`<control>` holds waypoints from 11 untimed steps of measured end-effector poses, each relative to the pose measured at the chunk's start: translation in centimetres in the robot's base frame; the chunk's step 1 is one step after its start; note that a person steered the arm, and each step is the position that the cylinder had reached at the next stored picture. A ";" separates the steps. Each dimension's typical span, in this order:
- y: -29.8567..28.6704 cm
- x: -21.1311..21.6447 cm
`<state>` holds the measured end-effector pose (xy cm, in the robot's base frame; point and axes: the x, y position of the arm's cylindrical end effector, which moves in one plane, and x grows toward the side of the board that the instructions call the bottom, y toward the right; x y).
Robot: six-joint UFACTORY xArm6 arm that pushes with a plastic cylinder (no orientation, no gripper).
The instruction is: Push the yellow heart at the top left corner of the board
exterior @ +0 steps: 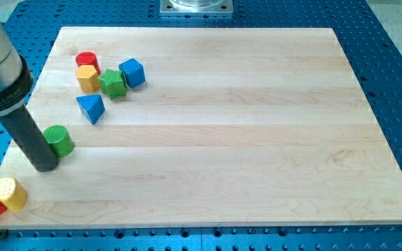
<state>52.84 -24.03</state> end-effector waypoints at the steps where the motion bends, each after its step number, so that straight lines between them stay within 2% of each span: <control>1: -4.7 1.9; 2: -6.4 4.2; 3: -6.5 3.9; 5: -6.4 6.9; 6: -4.8 6.5; 7: -0.4 5.1; 8: 2.4 7.9; 9: 3.1 8.9; 11: 12.4 8.6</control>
<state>61.46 -11.65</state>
